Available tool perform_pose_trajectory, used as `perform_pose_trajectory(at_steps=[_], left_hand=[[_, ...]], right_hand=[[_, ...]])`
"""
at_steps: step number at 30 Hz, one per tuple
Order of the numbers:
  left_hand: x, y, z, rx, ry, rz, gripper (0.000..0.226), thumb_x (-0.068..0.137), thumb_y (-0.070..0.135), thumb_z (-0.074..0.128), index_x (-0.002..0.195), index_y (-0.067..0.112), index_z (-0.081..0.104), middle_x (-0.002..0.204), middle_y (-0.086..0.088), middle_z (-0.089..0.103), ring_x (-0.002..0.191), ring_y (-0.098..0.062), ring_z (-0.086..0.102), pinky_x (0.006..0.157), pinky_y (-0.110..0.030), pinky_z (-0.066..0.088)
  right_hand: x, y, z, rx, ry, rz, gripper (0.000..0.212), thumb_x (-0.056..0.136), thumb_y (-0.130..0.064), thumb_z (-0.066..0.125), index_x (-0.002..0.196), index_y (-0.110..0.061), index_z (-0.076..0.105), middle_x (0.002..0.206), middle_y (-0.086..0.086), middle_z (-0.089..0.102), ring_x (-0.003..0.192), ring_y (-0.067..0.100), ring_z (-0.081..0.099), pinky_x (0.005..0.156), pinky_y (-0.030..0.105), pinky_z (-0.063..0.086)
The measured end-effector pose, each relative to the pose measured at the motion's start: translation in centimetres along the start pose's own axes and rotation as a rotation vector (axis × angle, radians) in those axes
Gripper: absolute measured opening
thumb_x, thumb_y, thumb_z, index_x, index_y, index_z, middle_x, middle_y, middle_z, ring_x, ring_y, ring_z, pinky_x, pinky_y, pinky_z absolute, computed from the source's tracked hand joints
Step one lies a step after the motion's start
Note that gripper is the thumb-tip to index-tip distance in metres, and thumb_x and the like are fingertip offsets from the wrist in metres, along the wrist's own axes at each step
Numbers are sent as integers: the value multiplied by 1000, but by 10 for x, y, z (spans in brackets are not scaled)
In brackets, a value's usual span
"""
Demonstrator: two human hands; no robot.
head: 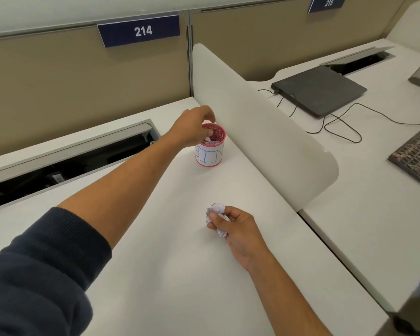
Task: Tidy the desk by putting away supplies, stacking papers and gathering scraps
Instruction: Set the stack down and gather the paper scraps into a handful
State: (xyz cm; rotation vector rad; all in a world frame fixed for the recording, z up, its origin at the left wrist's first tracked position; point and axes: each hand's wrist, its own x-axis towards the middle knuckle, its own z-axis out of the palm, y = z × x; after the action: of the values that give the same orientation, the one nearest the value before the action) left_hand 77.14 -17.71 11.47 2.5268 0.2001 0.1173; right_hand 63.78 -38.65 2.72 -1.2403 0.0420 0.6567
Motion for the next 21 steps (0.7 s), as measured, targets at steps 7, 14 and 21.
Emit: perform_pose_trajectory(at_steps=[7, 14, 21], left_hand=[[-72, -52, 26, -236, 389, -79, 18, 98, 15, 52, 112, 12, 63, 118, -1, 63, 115, -19, 55, 97, -27, 38], [-151, -107, 66, 112, 54, -164, 52, 100, 40, 44, 145, 14, 40, 155, -4, 35, 146, -21, 24, 119, -37, 8], [-171, -118, 89, 336, 25, -110, 77, 91, 62, 7, 154, 20, 23, 163, 1, 14, 151, -17, 4, 122, -39, -3]], right_hand=[[39, -35, 3, 79, 54, -74, 18, 86, 5, 66, 104, 7, 67, 89, 10, 66, 77, 17, 62, 72, 21, 55], [88, -83, 12, 38, 68, -146, 10, 85, 9, 65, 85, -1, 68, 74, 0, 73, 67, 9, 67, 70, 19, 58], [144, -134, 19, -407, 116, -267, 7, 78, -2, 78, 80, -2, 71, 78, 13, 68, 64, 17, 66, 79, 36, 58]])
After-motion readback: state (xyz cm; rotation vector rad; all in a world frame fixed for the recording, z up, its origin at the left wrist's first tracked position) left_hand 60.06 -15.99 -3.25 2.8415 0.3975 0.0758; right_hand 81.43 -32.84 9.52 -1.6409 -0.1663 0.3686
